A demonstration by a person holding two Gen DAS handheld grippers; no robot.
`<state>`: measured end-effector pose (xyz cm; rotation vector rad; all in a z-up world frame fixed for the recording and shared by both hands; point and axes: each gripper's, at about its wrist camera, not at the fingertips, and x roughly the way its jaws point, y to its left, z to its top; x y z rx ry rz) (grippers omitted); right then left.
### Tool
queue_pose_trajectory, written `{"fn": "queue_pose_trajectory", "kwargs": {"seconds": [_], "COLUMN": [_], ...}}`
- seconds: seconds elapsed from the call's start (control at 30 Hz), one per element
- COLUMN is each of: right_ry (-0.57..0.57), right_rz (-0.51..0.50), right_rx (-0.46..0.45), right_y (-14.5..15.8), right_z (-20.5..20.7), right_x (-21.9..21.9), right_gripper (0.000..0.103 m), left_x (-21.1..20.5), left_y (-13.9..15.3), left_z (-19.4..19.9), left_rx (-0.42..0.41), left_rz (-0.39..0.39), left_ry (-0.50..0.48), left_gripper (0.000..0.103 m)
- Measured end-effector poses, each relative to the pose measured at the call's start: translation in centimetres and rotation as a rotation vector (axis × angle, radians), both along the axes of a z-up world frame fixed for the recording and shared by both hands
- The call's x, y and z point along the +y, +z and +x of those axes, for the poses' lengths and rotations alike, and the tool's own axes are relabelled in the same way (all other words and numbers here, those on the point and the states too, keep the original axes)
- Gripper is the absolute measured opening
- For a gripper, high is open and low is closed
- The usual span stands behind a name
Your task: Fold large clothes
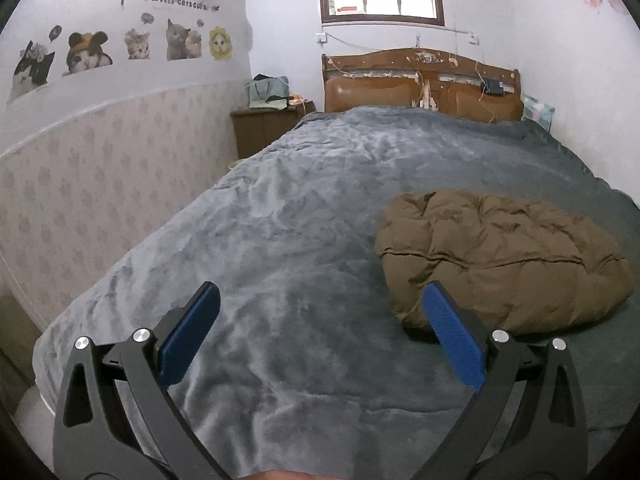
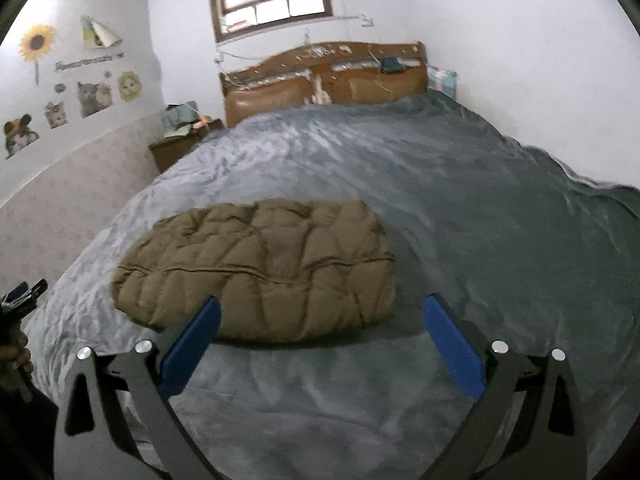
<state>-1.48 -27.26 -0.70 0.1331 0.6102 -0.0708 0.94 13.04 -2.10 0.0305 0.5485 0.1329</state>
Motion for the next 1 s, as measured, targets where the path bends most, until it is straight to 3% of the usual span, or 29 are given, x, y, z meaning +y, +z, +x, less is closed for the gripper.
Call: {"fn": "queue_pose_trajectory", "kwargs": {"seconds": [0.17,0.5,0.9,1.0], "right_ry": [0.032,-0.017,-0.068,-0.074], "right_rz": [-0.106,-0.090,-0.102,-0.094], "right_rx": [-0.007,-0.049,-0.073,-0.038], "right_y": [0.9,2.7,2.8,1.7], "right_z": [-0.4,-2.1,-2.7,-2.0], "right_x": [2.6,2.5,1.7,0.9], "right_gripper": [0.101,0.101,0.101,0.101], "left_x": [-0.5,-1.7,-3.0,-3.5], "left_y": [0.5,2.1,2.3,1.9], "left_z": [-0.5,-1.9,-2.5,-1.8], "left_rx": [-0.002,-0.027,-0.046,-0.035], "left_rz": [0.010,0.015,0.051,0.064], "left_ry": [-0.015,-0.058,-0.115,-0.146], "left_gripper": [0.100,0.100,0.100,0.100]}}
